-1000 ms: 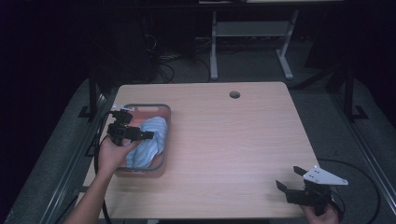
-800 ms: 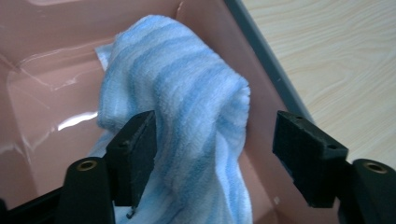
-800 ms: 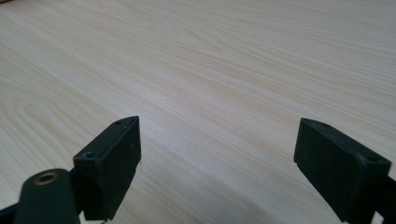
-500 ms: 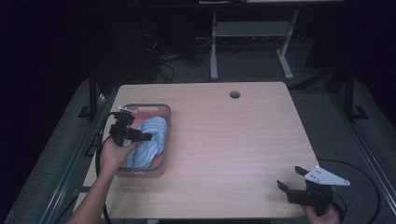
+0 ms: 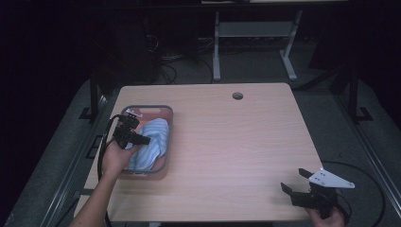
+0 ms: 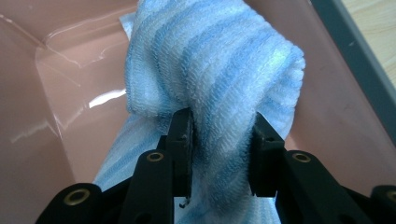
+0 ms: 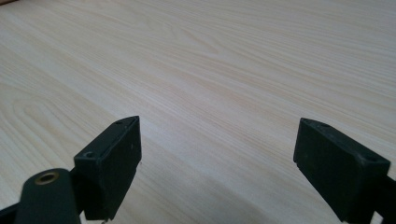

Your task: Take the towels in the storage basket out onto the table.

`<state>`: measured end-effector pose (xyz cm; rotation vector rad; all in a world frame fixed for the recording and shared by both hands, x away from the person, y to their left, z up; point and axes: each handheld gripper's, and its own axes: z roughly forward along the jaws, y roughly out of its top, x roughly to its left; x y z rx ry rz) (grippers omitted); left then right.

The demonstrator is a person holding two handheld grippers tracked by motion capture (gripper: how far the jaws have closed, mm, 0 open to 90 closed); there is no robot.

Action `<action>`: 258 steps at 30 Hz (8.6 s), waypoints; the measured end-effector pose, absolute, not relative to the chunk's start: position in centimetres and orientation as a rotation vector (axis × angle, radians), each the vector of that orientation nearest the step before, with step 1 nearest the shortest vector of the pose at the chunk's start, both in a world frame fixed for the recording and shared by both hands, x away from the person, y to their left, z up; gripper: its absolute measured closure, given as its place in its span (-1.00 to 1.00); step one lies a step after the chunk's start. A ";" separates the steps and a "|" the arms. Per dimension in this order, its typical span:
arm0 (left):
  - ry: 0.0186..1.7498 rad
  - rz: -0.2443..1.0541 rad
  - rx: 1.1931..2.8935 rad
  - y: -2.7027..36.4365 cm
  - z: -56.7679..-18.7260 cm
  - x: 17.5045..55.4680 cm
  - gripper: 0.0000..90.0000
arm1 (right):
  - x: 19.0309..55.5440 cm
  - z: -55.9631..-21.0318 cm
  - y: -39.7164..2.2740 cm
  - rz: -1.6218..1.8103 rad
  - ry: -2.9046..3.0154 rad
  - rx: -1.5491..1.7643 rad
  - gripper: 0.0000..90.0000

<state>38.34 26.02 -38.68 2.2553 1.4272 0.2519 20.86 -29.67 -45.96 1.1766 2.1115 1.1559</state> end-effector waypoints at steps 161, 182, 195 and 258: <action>0.981 0.181 2.029 14.6 -26.2 37.7 0.72 | 20.8 -45.6 -31.5 1.171 2.047 1.225 -0.68; 0.936 0.117 2.072 12.1 -27.8 37.6 0.72 | 20.9 -45.6 -31.1 1.174 2.053 1.217 -0.68; 0.913 0.087 2.082 10.3 -28.5 37.8 0.72 | 20.9 -45.6 -31.0 1.172 2.055 1.212 -0.68; 0.937 -0.098 2.159 1.6 -36.7 40.0 0.70 | 20.6 -45.5 -31.3 1.182 2.049 1.211 -0.67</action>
